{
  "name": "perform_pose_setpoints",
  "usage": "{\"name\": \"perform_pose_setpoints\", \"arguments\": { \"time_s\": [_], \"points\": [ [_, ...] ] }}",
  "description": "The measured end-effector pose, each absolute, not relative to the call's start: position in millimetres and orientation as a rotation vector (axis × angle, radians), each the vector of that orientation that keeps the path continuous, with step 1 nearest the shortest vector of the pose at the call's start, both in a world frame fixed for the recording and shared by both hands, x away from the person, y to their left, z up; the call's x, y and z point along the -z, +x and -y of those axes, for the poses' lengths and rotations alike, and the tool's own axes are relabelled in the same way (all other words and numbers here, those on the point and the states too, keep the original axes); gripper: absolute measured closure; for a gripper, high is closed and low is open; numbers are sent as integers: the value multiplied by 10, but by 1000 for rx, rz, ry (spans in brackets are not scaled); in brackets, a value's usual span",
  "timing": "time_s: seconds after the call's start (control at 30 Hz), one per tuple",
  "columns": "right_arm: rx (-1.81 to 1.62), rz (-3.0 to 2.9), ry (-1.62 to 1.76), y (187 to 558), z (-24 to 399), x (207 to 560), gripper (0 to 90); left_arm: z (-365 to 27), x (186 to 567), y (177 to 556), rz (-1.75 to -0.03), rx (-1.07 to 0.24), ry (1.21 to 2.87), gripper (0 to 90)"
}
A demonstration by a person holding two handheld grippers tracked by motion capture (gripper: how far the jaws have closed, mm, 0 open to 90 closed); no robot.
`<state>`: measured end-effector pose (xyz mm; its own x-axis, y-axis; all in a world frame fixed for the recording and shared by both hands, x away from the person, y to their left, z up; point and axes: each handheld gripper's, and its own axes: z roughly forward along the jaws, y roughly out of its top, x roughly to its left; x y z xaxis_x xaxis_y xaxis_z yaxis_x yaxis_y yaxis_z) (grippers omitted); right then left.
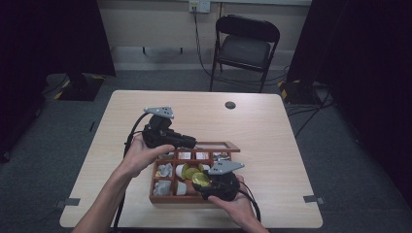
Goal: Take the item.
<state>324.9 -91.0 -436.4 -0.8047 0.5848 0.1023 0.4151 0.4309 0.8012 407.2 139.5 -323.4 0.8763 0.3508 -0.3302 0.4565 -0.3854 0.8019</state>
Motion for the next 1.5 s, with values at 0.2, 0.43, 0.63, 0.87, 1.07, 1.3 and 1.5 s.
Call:
{"name": "perform_pose_setpoints", "arguments": {
  "time_s": [0.2, 0.43, 0.63, 0.87, 1.07, 1.3, 1.5],
  "points": [
    [-1313, -2480, 886, 3220, 980, 4340, 398, -1395, 3232, 4073, -587, 128, 2011, 820],
    [-1343, -2454, 916, 3211, 1068, 4332, 398, -1394, 3233, 4070, -587, 128, 2012, 820],
    [-1358, -2421, 941, 3200, 1165, 4280, 398, -1395, 3233, 4071, -585, 129, 2013, 820],
    [-1352, -2392, 953, 3172, 1286, 4231, 398, -1389, 3232, 4067, -587, 126, 2016, 820],
    [-1342, -2365, 979, 3152, 1417, 4223, 398, -1389, 3231, 4068, -587, 128, 2016, 820],
    [-1339, -2319, 1016, 3181, 1604, 4178, 398, -1384, 3234, 4064, -573, 125, 2025, 821],
    [-1317, -2292, 1058, 3196, 1748, 4204, 398, -1383, 3232, 4063, -572, 126, 2026, 821]
  ]
}}
